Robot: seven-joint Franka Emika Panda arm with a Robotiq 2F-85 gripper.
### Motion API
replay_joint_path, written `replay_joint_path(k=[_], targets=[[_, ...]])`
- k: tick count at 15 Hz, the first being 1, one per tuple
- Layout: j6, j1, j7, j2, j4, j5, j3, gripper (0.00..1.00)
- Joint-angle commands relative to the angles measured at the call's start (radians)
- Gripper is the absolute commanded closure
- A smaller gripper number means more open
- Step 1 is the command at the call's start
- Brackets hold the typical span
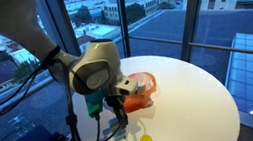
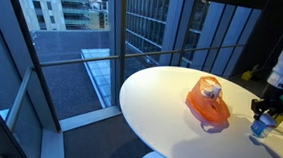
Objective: Put the blue box in the plastic bag
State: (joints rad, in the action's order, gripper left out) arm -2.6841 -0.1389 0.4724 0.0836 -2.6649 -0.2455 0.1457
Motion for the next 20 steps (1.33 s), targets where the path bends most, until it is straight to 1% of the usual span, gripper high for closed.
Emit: replay_joint_path(k=[1,6,12,15,20], targets=[[0.078,0.028,0.042,-0.027,0.055,-0.016,0.019,0.8],[0.198,0.038,0.028,-0.057,0.157,0.016,-0.001,0.8],[0.336,0.063,0.014,-0.075,0.291,0.075,-0.045,0.8],[0.396,0.081,0.01,-0.067,0.357,0.113,-0.07,0.8],[0.451,0.102,0.013,-0.028,0.453,0.13,-0.095,0.8]])
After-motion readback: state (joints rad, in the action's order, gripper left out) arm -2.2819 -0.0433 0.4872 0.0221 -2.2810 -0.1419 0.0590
